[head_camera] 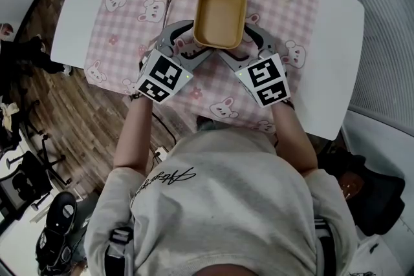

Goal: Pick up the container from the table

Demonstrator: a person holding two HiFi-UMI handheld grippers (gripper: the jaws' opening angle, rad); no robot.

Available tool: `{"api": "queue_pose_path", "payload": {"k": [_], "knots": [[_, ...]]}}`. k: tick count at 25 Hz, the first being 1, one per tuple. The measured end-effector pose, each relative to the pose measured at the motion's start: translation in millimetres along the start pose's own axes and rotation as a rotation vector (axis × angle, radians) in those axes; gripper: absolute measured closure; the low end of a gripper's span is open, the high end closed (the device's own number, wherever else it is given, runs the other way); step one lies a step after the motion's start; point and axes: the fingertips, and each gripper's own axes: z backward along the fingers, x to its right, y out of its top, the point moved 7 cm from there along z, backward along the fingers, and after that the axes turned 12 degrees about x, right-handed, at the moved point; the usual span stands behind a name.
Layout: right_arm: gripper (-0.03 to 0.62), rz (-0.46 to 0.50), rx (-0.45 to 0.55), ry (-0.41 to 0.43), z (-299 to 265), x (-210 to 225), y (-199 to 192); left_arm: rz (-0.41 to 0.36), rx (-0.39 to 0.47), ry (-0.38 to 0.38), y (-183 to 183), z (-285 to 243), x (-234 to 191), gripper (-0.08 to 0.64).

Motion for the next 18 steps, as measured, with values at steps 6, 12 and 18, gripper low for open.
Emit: {"api": "queue_pose_path", "payload": {"k": [6, 12, 18], "knots": [[0.241, 0.015, 0.004, 0.004, 7, -9, 9, 0.008, 0.016, 0.013, 7, 12, 6, 0.267], [0.242, 0.036, 0.012, 0.006, 15, -18, 21, -0.005, 0.023, 0.026, 17, 25, 11, 0.267], [0.242, 0.043, 0.022, 0.001, 25, -29, 29, -0.012, 0.024, 0.032, 25, 37, 18, 0.267]]}}
